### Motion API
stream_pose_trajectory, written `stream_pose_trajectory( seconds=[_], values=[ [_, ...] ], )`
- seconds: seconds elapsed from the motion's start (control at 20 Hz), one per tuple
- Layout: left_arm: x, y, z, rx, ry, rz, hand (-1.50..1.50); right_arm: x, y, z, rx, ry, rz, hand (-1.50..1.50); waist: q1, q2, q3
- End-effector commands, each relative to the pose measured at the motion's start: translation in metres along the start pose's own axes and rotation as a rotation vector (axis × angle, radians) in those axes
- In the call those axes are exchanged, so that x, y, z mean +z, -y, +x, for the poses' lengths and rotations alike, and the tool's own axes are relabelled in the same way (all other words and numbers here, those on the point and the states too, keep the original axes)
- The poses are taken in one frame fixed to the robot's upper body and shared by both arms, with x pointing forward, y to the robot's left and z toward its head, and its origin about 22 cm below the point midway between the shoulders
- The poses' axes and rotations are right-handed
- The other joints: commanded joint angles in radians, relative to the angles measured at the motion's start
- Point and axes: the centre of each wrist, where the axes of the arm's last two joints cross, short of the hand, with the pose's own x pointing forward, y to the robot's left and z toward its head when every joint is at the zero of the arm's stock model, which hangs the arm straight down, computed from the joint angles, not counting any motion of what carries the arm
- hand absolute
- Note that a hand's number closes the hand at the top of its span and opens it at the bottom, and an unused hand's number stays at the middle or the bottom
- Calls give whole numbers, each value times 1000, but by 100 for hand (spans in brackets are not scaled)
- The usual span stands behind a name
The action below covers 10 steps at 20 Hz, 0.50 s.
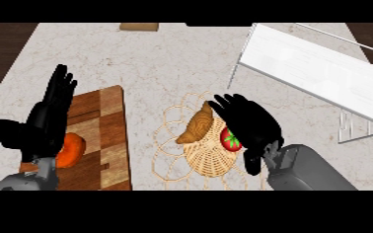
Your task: Pick the tomato from the placemat and place it in the tiered shelf
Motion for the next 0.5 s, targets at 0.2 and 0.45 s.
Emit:
stream_pose_trajectory(
  seconds=[0.2,0.45],
  values=[
    [-12,-6,-6,-1,-1,1,0,-10,-21,-16,-16,22,2,-150,-3,0,0],
    [-11,-2,0,22,2,0,0,-28,-38,1,-34,42,-17,-150,0,1,0]
  ],
)
